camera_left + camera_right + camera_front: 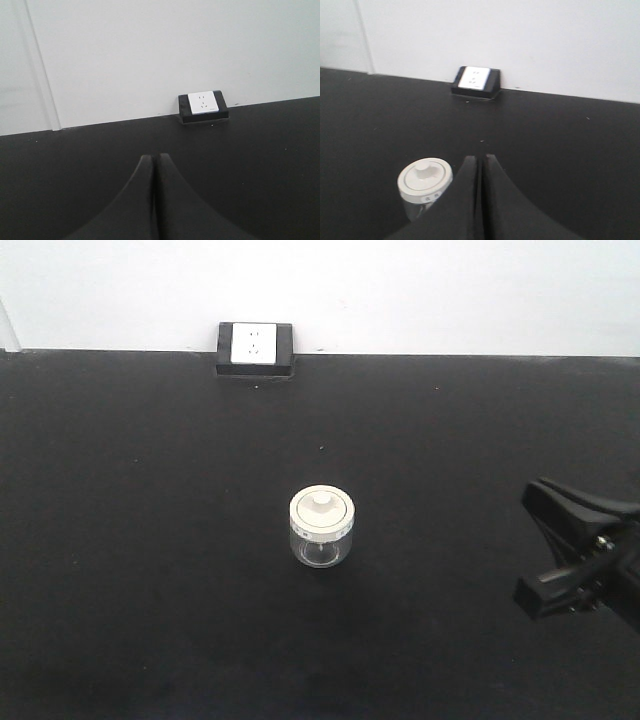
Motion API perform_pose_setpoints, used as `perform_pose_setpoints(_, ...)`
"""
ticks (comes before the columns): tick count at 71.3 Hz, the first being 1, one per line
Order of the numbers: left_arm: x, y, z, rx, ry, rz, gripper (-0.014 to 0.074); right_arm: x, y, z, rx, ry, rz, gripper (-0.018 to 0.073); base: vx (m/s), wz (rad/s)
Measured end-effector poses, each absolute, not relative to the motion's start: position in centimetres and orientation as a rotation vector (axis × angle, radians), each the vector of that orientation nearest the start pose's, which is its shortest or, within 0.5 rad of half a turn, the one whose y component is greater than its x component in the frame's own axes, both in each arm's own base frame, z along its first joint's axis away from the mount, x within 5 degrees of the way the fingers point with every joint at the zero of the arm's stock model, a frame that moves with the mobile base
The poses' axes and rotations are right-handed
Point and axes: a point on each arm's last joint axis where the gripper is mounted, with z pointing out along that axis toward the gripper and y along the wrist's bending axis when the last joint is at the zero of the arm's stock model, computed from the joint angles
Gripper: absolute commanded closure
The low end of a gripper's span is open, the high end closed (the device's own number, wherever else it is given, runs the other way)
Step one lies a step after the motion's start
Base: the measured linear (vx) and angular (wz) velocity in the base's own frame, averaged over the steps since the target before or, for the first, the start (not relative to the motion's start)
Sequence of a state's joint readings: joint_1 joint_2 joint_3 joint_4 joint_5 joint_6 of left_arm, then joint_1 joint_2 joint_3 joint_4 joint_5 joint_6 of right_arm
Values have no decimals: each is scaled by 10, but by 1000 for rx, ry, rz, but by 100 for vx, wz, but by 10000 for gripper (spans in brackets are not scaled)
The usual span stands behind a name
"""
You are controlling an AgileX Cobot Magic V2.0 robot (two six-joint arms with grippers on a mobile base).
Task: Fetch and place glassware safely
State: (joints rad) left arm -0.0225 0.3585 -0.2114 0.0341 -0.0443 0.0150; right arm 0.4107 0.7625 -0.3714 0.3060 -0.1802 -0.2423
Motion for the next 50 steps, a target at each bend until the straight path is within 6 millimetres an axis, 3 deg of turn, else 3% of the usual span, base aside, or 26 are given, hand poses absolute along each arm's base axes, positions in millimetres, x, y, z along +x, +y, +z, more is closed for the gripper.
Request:
perform_pose_setpoints(15,92,-2,264,58,1585,19,603,129,35,255,-179,1706,207,563,0,0)
perform_pose_setpoints(50,92,-2,264,58,1585,19,603,85,12,258,-94,1725,126,563,0,0)
